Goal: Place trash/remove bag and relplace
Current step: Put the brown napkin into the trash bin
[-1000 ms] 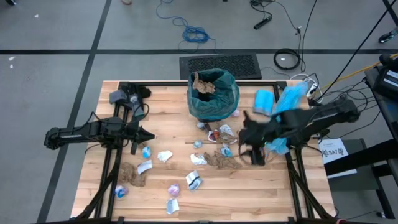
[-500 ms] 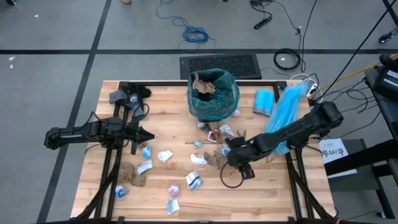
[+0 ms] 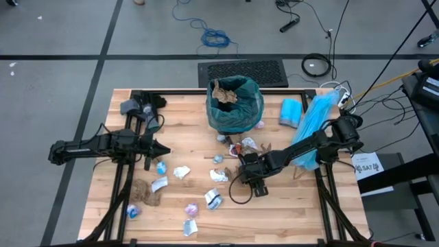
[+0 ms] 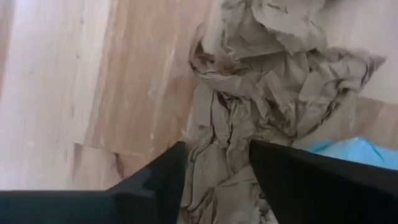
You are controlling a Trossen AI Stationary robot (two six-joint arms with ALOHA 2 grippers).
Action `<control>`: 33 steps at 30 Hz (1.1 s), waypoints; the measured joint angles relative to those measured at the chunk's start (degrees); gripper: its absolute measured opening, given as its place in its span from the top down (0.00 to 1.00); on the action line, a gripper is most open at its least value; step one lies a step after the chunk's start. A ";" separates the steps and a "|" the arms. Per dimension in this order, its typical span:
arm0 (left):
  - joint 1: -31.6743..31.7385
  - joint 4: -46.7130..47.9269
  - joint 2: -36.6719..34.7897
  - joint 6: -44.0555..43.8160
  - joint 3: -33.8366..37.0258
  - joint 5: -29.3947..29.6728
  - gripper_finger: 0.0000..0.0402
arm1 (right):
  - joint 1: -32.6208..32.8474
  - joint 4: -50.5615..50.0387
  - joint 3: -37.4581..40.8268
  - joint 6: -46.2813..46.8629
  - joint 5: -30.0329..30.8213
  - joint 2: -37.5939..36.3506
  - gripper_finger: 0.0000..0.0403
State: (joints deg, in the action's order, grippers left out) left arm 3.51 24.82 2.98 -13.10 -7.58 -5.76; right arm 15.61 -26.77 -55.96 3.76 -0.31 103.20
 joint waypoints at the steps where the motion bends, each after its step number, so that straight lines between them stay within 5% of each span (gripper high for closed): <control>1: 0.00 -0.05 0.00 0.00 -0.02 0.00 0.90 | -0.01 -0.02 0.00 0.02 0.02 0.25 0.65; 9: 0.00 -0.05 0.00 0.02 0.00 0.00 0.90 | 0.25 -1.68 0.49 7.73 0.02 -3.63 0.98; 16: 0.00 -0.03 0.00 0.00 0.00 0.00 0.90 | 1.30 -2.27 0.35 24.88 -1.74 -14.13 0.99; 21: 0.00 -0.01 0.00 0.01 0.00 0.00 0.90 | 4.28 -8.31 -3.02 35.84 2.55 -21.67 1.00; 33: 0.00 -0.43 -0.01 -0.10 0.00 0.00 0.90 | 13.86 -45.26 -31.95 60.04 16.43 -21.30 1.00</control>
State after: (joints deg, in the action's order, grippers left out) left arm 3.51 24.39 2.97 -13.20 -7.58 -5.76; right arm 29.46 -72.03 -87.91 63.80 16.13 81.90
